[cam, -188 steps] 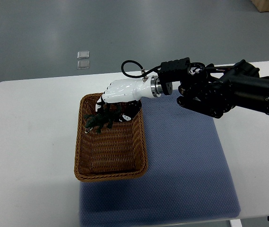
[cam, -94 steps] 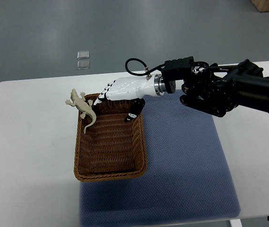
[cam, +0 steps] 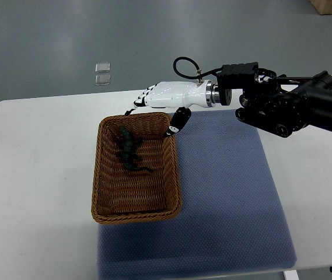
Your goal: Place crocodile in brown basket with right hand
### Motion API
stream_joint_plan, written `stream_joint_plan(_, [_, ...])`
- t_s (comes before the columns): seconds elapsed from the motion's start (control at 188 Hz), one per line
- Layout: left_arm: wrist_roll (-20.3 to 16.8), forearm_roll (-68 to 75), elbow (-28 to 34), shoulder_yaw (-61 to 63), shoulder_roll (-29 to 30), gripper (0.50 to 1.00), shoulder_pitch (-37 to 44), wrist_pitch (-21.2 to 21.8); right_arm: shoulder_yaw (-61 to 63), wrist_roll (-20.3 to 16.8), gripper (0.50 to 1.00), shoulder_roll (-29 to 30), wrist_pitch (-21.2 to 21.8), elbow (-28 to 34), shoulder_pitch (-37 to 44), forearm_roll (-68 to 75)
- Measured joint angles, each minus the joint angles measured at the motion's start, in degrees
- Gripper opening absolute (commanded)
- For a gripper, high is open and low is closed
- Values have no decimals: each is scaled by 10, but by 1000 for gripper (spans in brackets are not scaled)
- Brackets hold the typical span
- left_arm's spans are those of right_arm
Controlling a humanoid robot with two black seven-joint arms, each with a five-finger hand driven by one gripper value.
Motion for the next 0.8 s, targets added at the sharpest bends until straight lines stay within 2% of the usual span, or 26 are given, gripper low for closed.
stream_joint_plan(0.181, [0, 0, 0, 0, 0, 1000, 0, 0, 78, -1, 889, -34, 35, 0, -23, 71])
stream_joint_plan(0.288, [0, 0, 0, 0, 0, 1000, 0, 0, 114, -15, 889, -59, 49, -1, -45, 149])
stream_joint_plan(0.528, [0, 0, 0, 0, 0, 1000, 0, 0, 128, -53, 889, -104, 46, -12, -97, 316])
stream_joint_plan(0.8, [0, 0, 0, 0, 0, 1000, 0, 0, 128, -89, 891, -127, 40, -39, -146, 502])
